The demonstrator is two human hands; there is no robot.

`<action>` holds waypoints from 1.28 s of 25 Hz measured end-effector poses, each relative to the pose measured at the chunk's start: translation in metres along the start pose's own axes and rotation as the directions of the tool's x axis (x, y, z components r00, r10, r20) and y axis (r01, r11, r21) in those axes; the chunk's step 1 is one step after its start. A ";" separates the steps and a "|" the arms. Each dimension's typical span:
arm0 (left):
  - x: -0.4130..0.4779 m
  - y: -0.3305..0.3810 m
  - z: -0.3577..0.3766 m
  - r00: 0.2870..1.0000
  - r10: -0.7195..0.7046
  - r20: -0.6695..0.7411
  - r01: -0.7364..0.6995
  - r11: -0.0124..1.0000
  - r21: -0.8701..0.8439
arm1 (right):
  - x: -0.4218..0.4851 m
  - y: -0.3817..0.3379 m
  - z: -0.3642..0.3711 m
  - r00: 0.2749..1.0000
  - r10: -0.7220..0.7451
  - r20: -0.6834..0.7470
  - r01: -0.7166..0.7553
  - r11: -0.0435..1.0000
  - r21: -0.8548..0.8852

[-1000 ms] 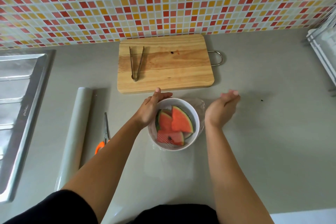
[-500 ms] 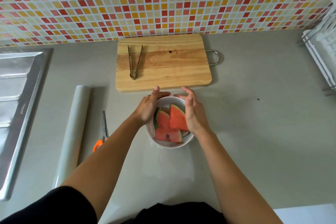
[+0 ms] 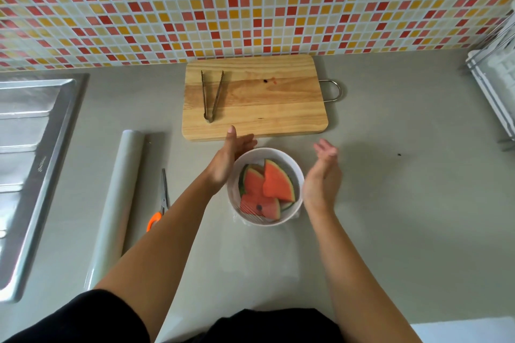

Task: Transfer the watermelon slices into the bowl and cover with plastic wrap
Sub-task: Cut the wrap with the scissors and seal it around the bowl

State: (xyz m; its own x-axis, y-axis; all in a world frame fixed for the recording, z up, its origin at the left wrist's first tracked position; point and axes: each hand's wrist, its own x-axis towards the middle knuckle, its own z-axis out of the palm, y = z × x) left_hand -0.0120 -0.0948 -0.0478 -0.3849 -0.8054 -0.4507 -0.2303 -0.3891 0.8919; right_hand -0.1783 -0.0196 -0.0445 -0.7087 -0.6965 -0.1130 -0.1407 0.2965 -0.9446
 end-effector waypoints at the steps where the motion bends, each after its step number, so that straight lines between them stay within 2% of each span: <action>1: -0.002 -0.001 -0.002 1.000 0.029 0.011 -0.028 0.996 -0.085 | -0.004 0.003 -0.006 0.998 -0.058 0.004 0.058 0.992 0.110; 3: -0.009 -0.005 -0.001 0.997 0.061 0.040 -0.053 0.980 -0.191 | -0.022 0.010 -0.010 0.986 -0.097 0.132 0.062 0.967 0.245; 5: -0.016 -0.010 0.008 0.998 0.057 0.017 -0.053 0.982 -0.183 | -0.041 0.013 -0.004 0.967 -0.049 0.251 -0.021 0.962 0.271; 6: -0.019 -0.011 0.013 0.998 0.055 -0.015 -0.057 0.987 -0.148 | -0.046 0.014 0.000 0.968 -0.029 0.250 -0.039 0.965 0.261; 9: -0.020 -0.009 0.018 0.991 0.053 -0.122 -0.059 0.997 -0.050 | -0.047 0.017 0.009 0.989 0.037 0.146 -0.069 0.971 0.227; 13: -0.018 -0.011 0.018 0.989 0.032 -0.144 -0.037 0.999 -0.036 | -0.047 0.018 0.015 0.995 0.097 0.005 -0.097 0.982 0.161; 17: -0.021 -0.009 0.020 0.985 0.028 -0.168 -0.033 0.999 -0.024 | -0.048 0.016 0.020 0.958 0.241 -0.155 -0.216 0.963 0.159; 20: -0.021 -0.008 0.019 0.985 0.035 -0.170 -0.039 0.999 -0.021 | -0.049 0.018 0.020 0.923 0.331 -0.196 -0.292 0.935 0.203; 22: -0.024 -0.010 0.020 0.977 0.034 -0.210 -0.054 0.994 -0.090 | -0.040 0.015 0.017 0.922 0.296 -0.251 -0.243 0.945 0.220; 25: -0.038 -0.025 0.026 0.943 0.040 -0.332 -0.117 0.969 -0.216 | -0.015 0.003 0.004 0.930 0.044 -0.365 0.034 0.978 0.206; 26: -0.042 -0.030 0.027 0.929 0.041 -0.369 -0.139 0.959 -0.245 | -0.010 0.001 -0.001 0.936 -0.047 -0.348 0.127 0.969 0.211; 28: -0.044 -0.034 0.020 0.891 0.067 -0.448 -0.189 0.954 -0.233 | -0.014 0.000 -0.002 0.953 -0.209 -0.218 0.256 0.941 0.220; 30: -0.037 -0.029 0.009 0.901 0.123 -0.417 -0.232 0.947 -0.223 | -0.028 0.001 0.004 0.969 -0.246 0.030 0.231 0.940 0.251; 32: -0.028 -0.021 0.005 0.954 0.160 -0.255 -0.219 0.949 -0.227 | -0.035 -0.002 0.012 0.956 -0.180 0.231 0.127 0.966 0.226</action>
State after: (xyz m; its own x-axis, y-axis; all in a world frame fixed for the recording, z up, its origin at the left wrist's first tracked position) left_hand -0.0007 -0.0619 -0.0542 -0.1764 -0.9441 -0.2785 0.0686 -0.2940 0.9533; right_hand -0.1451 -0.0038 -0.0425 -0.4928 -0.8701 -0.0095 -0.0693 0.0502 -0.9963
